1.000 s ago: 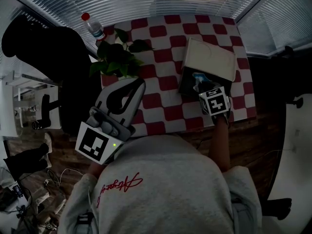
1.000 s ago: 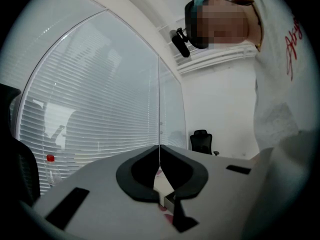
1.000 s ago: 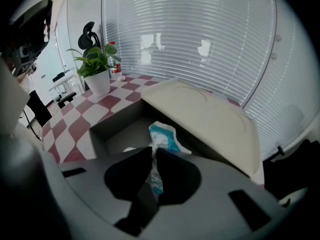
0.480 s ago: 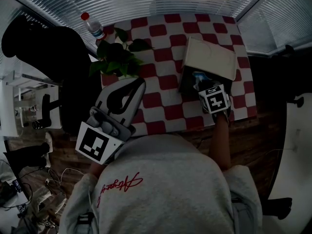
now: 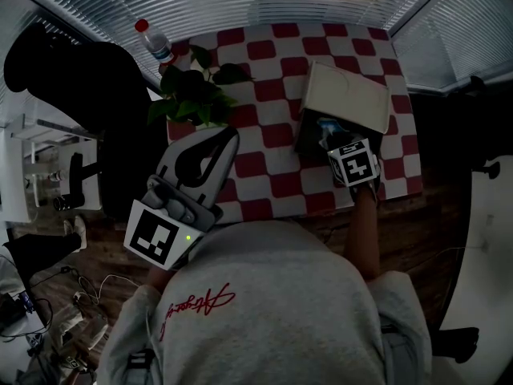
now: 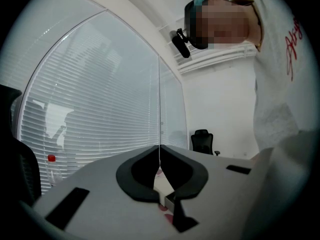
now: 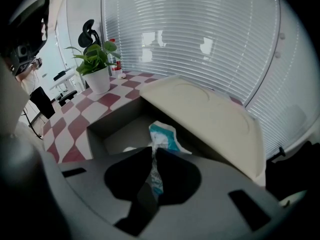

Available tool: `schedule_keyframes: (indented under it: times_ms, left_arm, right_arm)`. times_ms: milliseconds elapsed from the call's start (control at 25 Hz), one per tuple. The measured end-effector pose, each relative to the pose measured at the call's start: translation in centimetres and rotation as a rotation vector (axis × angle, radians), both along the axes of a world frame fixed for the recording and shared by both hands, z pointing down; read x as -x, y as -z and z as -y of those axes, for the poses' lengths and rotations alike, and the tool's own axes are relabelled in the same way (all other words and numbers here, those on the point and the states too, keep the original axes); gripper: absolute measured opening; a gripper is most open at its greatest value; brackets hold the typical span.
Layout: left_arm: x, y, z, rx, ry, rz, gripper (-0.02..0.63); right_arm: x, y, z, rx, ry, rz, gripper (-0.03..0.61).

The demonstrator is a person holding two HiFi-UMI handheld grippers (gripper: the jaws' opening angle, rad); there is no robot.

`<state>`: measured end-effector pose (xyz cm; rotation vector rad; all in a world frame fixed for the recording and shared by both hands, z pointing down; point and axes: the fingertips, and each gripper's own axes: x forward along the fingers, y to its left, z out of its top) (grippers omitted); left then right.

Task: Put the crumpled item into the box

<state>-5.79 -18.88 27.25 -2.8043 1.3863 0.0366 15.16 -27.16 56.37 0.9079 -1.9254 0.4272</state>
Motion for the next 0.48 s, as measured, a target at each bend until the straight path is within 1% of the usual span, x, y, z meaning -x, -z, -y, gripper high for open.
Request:
schedule_keyframes:
  times_ms: [480]
  left_arm:
    - [-0.14,0.08,-0.27,-0.002,0.000,0.000,0.018]
  right_arm:
    - [-0.21,-0.06,0.00,0.016,-0.020,0.037,0.043]
